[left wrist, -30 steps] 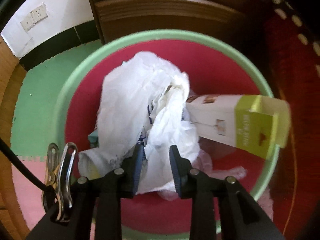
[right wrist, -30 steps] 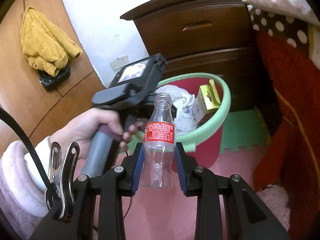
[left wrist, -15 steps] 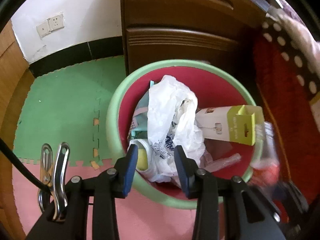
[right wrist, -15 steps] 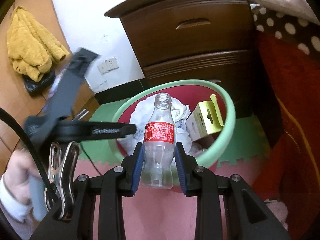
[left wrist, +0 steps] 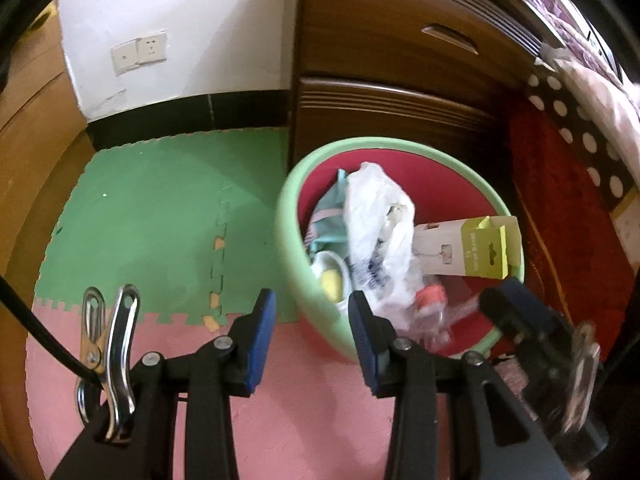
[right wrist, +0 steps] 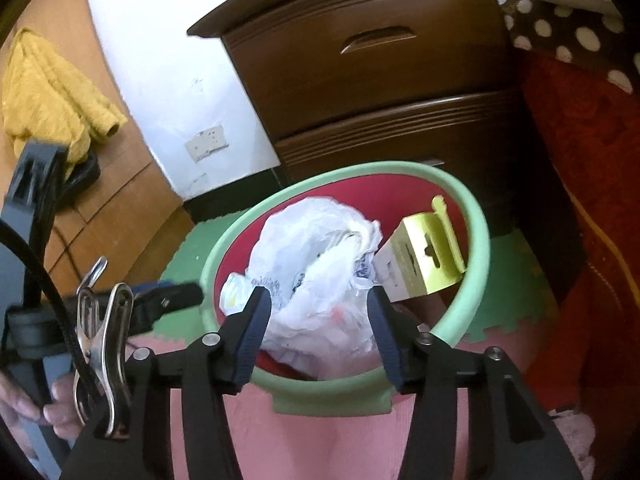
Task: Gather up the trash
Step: 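Open the right tool over the bucket to drop the bottle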
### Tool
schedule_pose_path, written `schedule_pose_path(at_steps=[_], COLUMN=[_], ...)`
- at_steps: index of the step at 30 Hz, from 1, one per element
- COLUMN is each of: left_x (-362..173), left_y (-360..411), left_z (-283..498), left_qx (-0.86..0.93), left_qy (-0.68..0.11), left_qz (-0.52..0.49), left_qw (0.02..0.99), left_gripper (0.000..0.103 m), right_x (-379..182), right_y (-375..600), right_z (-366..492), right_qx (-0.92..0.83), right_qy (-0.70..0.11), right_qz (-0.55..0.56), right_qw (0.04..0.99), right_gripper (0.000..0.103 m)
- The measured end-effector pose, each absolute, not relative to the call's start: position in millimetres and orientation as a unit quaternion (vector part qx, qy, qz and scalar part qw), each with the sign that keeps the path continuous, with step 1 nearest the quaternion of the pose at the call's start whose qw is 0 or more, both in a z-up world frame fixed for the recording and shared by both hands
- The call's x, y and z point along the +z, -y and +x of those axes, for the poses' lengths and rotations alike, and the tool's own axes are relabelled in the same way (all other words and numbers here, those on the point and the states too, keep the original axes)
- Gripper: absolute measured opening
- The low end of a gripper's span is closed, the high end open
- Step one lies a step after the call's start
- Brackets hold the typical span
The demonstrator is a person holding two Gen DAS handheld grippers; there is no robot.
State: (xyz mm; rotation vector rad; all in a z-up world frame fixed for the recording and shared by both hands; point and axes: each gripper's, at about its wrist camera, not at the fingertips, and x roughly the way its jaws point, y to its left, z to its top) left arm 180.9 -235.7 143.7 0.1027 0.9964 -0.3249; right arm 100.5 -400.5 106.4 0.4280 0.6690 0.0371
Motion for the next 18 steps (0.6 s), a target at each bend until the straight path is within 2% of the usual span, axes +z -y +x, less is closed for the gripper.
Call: schedule_pose_path(at_steps=[9, 18], left_x=[150, 154], left_y=[225, 219], left_z=[147, 101], left_qx=[-0.149, -0.141], left_qy=[-0.444, -0.413], left_qz=[0.054, 0.069], left_qw=[0.882, 0.897], left_gripper=[0.039, 0.039], right_x=[123, 131], right_y=[388, 358], right_z=[73, 29], right_qx=[0.036, 0.059], right_qy=[-0.303, -0.314], right_qz=[0.245, 0.212], right_qw=[0.92, 0.924], right_gripper=[0.051, 0.051])
